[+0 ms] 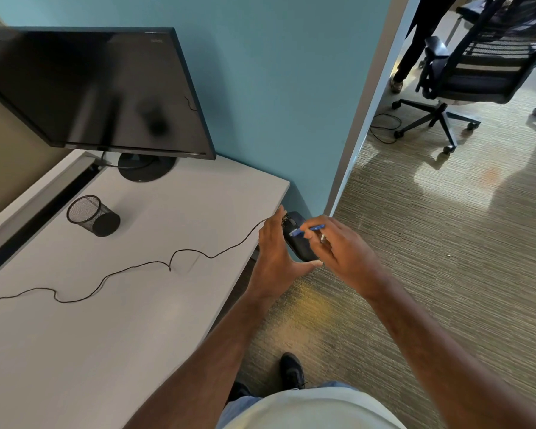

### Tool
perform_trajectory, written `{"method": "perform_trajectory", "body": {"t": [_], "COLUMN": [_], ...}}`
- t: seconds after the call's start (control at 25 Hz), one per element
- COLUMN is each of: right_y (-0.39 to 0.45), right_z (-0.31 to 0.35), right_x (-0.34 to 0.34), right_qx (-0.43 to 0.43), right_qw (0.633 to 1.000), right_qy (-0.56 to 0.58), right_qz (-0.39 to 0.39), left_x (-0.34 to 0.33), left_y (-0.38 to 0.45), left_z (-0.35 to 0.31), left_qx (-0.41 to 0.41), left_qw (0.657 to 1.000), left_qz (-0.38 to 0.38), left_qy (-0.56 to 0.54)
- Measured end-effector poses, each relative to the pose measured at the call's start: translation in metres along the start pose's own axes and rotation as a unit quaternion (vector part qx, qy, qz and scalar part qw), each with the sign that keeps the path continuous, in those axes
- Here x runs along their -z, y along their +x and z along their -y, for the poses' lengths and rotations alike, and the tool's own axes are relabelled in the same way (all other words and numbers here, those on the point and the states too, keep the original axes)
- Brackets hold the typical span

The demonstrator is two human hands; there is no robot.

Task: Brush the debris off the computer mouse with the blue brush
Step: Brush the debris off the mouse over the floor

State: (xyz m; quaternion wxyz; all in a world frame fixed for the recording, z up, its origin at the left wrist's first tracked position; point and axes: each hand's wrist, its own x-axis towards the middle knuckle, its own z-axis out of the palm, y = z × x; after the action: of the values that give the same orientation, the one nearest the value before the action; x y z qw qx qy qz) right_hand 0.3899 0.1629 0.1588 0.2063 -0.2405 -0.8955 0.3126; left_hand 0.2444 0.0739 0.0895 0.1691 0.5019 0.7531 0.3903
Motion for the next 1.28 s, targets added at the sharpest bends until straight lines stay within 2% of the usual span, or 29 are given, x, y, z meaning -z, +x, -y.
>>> {"method": "perform_trajectory", "body": {"t": [0.44, 0.56, 0.68, 0.8, 1.08, 1.28], "right_y": [-0.006, -0.010, -0.009, -0.003, 0.008, 0.003], "right_z": [-0.008, -0.012, -0.012, 0.000, 0.000, 0.002], "right_x": [0.002, 0.008, 0.011, 0.008, -0.016, -0.012], "right_qx": [0.005, 0.001, 0.002, 0.015, 0.042, 0.032], "right_qw": [0.996, 0.994, 0.996, 0.998, 0.994, 0.994], "right_qy": [-0.078, -0.108, -0.083, -0.021, -0.083, -0.093], "right_qz": [0.031, 0.004, -0.045, -0.058, 0.050, 0.048], "left_x": [0.003, 0.007, 0.011, 0.011, 0.012, 0.014], "left_y": [0.007, 0.009, 0.011, 0.009, 0.008, 0.004], "left_z": [0.005, 0.003, 0.005, 0.008, 0.010, 0.010], "left_qx": [0.039, 0.048, 0.056, 0.046, 0.054, 0.058], "left_qw": [0.999, 0.999, 0.998, 0.999, 0.998, 0.997], "left_qz": [0.013, 0.018, 0.024, 0.012, 0.012, 0.012], "left_qy": [-0.011, -0.018, -0.026, -0.017, -0.021, -0.040]}}
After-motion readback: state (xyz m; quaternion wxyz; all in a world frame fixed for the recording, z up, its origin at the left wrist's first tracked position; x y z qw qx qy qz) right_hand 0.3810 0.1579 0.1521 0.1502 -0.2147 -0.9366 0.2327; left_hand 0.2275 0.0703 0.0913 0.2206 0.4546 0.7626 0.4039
